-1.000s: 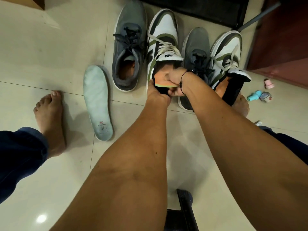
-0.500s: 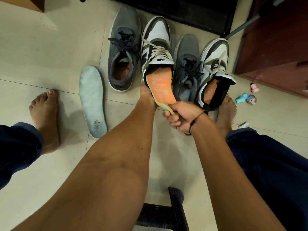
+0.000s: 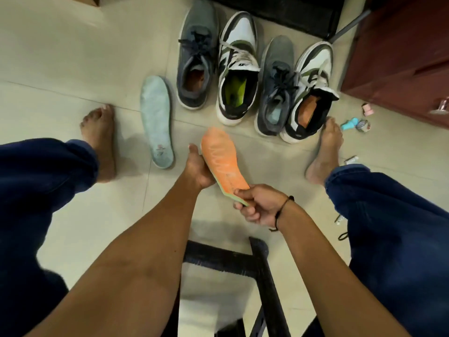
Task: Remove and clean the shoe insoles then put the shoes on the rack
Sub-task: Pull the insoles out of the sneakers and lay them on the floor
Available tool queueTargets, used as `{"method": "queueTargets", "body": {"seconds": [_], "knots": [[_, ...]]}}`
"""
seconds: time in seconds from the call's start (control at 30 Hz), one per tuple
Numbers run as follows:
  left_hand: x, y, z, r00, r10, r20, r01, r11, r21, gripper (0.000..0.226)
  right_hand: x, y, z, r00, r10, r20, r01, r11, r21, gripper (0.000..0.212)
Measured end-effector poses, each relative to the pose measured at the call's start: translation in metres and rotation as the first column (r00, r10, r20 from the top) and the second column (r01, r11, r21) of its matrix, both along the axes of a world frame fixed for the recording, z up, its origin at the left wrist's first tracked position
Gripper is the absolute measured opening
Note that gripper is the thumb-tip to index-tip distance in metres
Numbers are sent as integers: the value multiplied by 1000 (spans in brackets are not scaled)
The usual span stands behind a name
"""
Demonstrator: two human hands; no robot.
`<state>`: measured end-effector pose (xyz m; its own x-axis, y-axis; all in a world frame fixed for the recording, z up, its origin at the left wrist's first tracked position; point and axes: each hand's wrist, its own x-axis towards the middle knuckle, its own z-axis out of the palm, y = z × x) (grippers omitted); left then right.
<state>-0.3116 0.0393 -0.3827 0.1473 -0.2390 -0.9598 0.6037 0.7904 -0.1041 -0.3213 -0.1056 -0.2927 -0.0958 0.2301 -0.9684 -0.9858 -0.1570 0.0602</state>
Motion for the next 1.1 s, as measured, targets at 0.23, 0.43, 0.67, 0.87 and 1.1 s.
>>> {"method": "queueTargets", "body": {"seconds": [0.23, 0.43, 0.67, 0.87, 1.1], "knots": [[-37, 11, 5, 1000, -23, 0, 23, 1000, 13, 95, -6, 45, -50, 983, 178, 32, -177, 983, -42, 22], [-47, 25, -5, 924, -376, -75, 383, 903, 197, 72, -14, 57, -71, 960, 276, -51, -281, 948, -147, 35], [-43, 19, -16, 916, -392, -88, 401, 883, 245, 64, -20, 46, -85, 991, 134, -21, -136, 970, -204, 44], [-18, -15, -17, 887, -461, 6, 450, 869, 204, 39, 15, 18, -95, 956, 109, 272, 6, 921, -390, 14], [46, -80, -15, 886, -455, 87, 449, 890, 79, 38, 97, -41, -116, 574, 674, 465, -63, 603, -795, 26]]}}
